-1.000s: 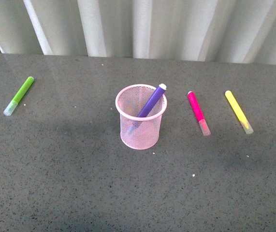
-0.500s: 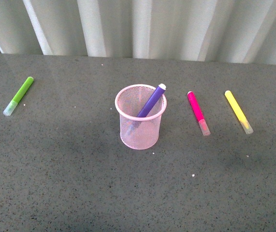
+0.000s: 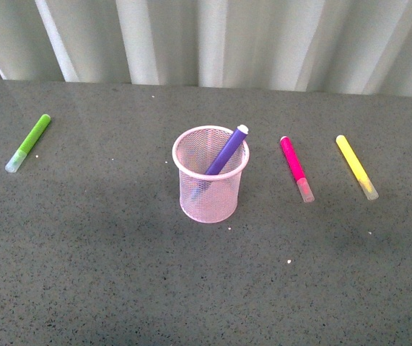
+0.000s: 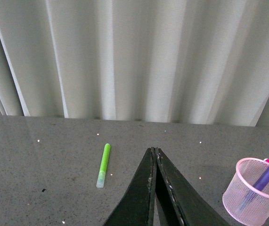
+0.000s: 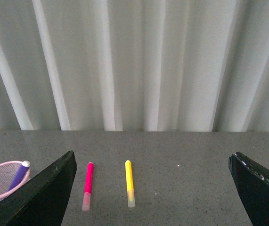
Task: Insert purple and pink pens into pink cup
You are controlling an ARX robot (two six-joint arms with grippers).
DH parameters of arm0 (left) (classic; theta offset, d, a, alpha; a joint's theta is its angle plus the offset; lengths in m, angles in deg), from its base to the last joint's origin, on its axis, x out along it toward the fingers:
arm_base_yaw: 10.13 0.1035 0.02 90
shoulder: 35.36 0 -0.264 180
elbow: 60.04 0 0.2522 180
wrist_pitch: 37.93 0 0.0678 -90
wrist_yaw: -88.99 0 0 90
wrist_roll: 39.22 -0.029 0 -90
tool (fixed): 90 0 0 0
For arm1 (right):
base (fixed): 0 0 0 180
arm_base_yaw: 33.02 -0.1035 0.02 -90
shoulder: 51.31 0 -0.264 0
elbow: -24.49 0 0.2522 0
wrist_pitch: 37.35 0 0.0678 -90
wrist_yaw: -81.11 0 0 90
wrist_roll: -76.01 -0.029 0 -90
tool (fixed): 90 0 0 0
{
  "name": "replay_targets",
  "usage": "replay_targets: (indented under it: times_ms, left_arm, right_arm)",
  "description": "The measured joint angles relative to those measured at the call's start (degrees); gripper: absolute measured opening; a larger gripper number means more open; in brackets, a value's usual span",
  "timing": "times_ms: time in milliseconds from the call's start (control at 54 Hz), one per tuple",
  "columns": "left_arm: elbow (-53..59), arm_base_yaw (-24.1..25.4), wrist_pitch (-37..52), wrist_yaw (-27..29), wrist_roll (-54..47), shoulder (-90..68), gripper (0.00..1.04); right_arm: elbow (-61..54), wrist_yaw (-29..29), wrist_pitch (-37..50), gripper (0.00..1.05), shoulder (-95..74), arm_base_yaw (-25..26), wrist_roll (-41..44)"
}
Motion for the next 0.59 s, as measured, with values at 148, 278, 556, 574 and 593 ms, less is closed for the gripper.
replay_targets:
  times_ms: [148,278,556,574,593]
  left_arm:
    - [0.00,0.00,-3.08,0.00,0.00,3.02,0.04]
    - [0.00,0.00,-4.87,0.00,-0.02,4.85,0.04]
    - [-0.02,0.00,-16.52,0.00,-0.02,14.53,0.04]
    - [-0.02,0.00,-17.00,0.04,-0.02,15.54,0.04]
    - [-0.02,0.00,-17.14,0.02,-0.02,16.26,0.04]
  right_arm:
    - [0.00,0.00,0.00,0.98,0.00,0.00,0.00]
    - [0.00,0.00,0.00,0.98,0.00,0.00,0.00]
    - [0.00,-0.02,0.00,0.98,0.00,0.00,0.00]
    - [0.00,-0.02,0.00,0.98,0.00,0.00,-0.02]
    - [0.00,0.00,0.00,0.98,0.00,0.00,0.00]
